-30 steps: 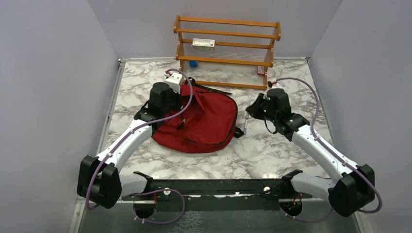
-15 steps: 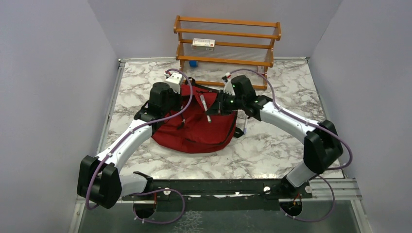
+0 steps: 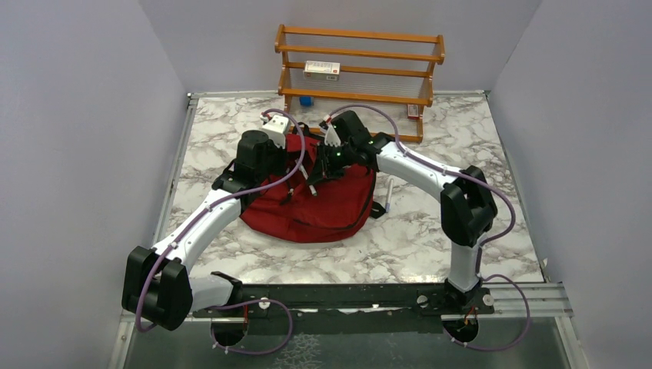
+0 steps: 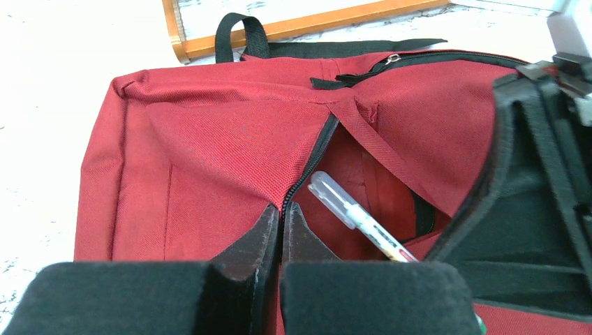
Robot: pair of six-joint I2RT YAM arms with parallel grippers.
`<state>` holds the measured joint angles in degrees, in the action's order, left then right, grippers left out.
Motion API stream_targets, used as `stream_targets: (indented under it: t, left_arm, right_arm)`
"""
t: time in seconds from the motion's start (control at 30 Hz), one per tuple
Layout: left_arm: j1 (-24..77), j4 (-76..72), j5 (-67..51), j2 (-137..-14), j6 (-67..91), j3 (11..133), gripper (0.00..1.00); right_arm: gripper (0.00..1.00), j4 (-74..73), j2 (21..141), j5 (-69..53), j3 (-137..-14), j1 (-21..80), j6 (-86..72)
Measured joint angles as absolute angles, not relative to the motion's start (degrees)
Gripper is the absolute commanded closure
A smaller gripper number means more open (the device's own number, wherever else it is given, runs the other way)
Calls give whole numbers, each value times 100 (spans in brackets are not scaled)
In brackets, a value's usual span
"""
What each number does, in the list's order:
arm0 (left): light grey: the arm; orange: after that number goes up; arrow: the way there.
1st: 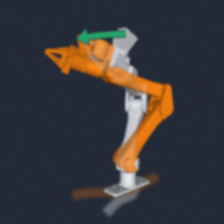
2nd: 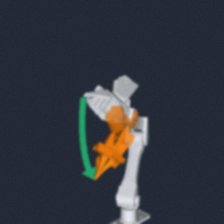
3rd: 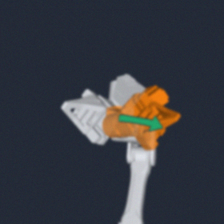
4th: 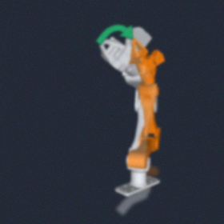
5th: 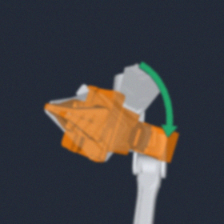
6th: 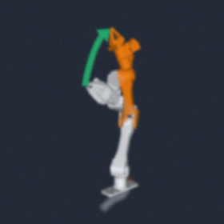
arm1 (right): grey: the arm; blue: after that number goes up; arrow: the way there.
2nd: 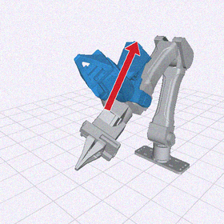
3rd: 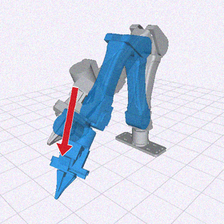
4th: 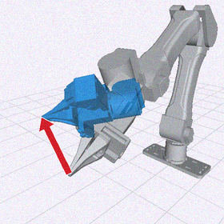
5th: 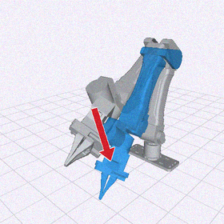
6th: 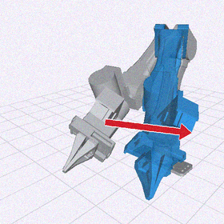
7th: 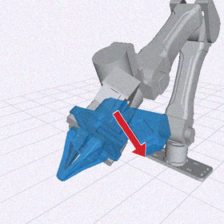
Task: Pack the student bag
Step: Place the stationery in the student bag.
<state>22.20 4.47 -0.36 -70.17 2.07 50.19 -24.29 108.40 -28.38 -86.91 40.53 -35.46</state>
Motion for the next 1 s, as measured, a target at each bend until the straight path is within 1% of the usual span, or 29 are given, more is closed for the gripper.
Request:
stream_targets:
  t: [0.23,0.37,0.47,0.6,0.87,1.0]
  left_arm:
    - [2220,447,-36,-7017,207,5019,100]
    - [2220,447,-51,-7017,207,5019,100]
    - [2220,447,-62,-7017,207,5019,100]
    - [2217,447,-62,-7017,207,5019,100]
    - [2217,447,-73,-7017,207,5019,100]
    - [2217,449,-80,-7017,207,5019,100]
  right_arm:
    - [98,-2790,11522,-2834,-9747,4056,-3444]
    - [95,-2779,11874,-2834,-10318,4056,-3494]
    - [94,-2659,12090,-2840,-10510,4056,-3590]
    - [87,-2445,12361,-2862,-10565,4056,-3708]
    - [69,-2305,12617,-2860,-10569,4128,-3743]
    - [66,-2147,12567,-2808,-10506,4158,-3675]
